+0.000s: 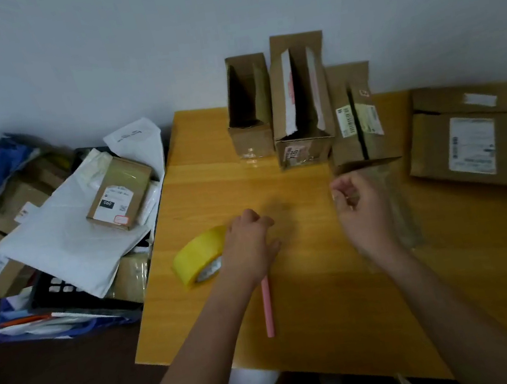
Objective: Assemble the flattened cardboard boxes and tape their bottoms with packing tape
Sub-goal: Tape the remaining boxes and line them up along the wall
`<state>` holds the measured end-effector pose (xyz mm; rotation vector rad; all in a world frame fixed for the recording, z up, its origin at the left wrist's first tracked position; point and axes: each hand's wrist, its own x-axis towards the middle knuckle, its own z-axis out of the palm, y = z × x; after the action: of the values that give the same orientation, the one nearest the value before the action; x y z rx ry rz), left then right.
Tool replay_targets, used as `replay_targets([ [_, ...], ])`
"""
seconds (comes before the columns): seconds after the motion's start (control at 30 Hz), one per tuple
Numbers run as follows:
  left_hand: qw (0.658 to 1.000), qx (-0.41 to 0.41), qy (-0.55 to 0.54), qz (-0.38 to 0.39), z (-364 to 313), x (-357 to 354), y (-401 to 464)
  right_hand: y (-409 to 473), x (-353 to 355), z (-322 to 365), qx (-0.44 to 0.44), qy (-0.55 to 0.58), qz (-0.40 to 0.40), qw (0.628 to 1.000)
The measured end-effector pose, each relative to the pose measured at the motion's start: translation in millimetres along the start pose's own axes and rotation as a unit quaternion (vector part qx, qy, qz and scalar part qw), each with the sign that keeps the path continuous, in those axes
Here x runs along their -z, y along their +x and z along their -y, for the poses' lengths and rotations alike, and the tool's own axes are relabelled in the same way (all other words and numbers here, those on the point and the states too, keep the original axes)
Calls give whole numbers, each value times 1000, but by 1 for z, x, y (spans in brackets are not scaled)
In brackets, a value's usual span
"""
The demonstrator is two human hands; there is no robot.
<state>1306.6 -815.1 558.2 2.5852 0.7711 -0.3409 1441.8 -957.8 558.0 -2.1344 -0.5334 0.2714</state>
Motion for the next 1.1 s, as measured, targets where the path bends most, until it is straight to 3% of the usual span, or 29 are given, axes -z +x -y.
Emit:
replay_targets([
  [0.17,977,-26,-208,48,-77,-33,-8,-11,65,-58,-40,-37,-36,998],
  [0.43,928,103,-342,-112,-141,-79,-26,-36,104,-112,-28,-36,1,999],
  [0.7,865,185,-434,-173,-171,-103,-24,-40,107,-125,-10,-15,74,997],
  [0.8,797,239,-535,-151,-169,-104,-22,-37,110,-129,-12,5,90,996],
  [0.93,686,305,-660,-36,-160,-107,-20,-32,111,-127,-5,9,85,996],
  [1.1,622,321,-714,-27,-154,-109,-17,-22,105,-125,-23,4,91,996],
])
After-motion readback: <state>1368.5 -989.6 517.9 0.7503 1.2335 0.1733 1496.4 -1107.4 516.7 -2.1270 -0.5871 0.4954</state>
